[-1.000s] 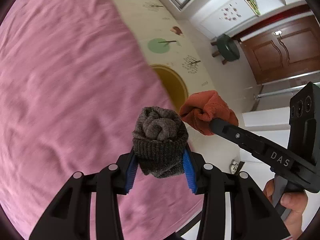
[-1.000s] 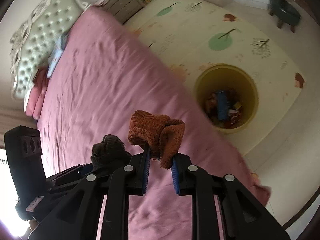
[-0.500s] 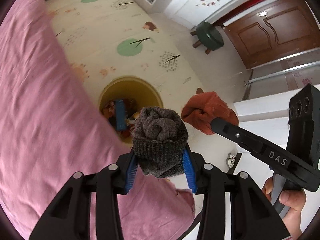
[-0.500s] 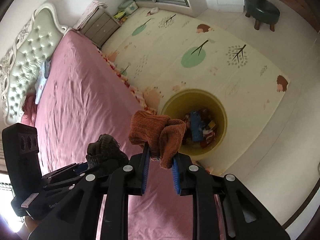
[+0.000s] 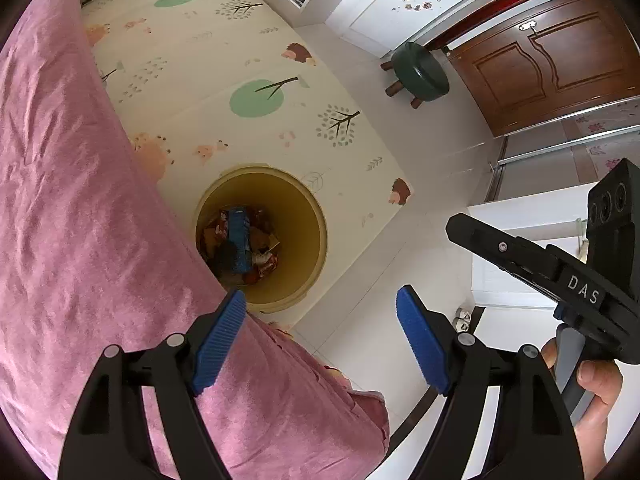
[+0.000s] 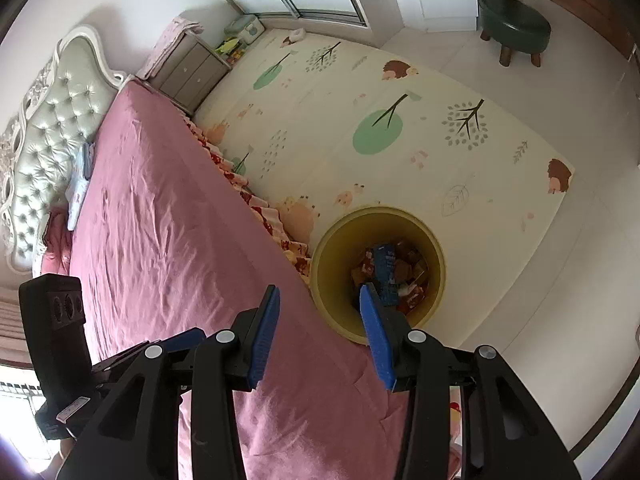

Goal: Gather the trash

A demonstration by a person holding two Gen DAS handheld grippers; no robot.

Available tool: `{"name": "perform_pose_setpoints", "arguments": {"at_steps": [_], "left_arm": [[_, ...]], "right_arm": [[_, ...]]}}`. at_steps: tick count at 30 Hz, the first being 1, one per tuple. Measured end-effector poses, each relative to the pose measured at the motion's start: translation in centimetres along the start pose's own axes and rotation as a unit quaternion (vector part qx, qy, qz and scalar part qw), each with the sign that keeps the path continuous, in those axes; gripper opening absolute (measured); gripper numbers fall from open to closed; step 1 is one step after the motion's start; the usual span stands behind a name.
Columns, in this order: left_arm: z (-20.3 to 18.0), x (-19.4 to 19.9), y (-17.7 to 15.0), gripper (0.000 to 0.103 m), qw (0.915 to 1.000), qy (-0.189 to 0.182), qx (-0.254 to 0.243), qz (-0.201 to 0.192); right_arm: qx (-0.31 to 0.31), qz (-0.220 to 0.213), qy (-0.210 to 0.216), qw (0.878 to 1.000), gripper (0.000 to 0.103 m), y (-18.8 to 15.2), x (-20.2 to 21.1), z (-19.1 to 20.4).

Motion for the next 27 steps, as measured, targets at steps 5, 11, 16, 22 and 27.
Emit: {"name": "perform_pose_setpoints", "arguments": {"at_steps": [5,11,16,22,27], "left_arm": [[-0.1,0.9,-1.1,0.077,1.0,0.006,-0.006,-0.004],[0.9,3.1,-3.2,0.077,0.9997,0.014,-0.009,-0.015],[3.0,5.7,-6.0,0.077,0.9987,0.033,0.006,-0.038],[6.7,9.3,-10.7,0.077,0.9937,0.075,0.047,-0.069],[9.7,12.2,-16.2,0.078,0.9863,0.113,0.08,-0.089]], "right_arm": [[0.014,0.005,-0.001,1.0,0.042,-0.4,0.0,1.5],[0.037,0.008,0.007,0.999,0.042,-2.0,0.5,4.2],[0.059,0.019,0.011,0.998,0.043,-3.7,0.5,7.1],[0.106,0.037,0.007,0.994,0.043,-6.7,0.0,11.8],[0.153,0.055,0.016,0.987,0.043,-10.3,-0.6,16.4]]}}
Point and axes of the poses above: each gripper's, at about its wrist camera, not at the fingertips, and x roughly against the way its jaws point, z to its left, y to its top, the point moved 2 cm from there along -x, roughly the way its jaws point, and after that the axes turned 11 degrees about z, right-handed, at the moved point
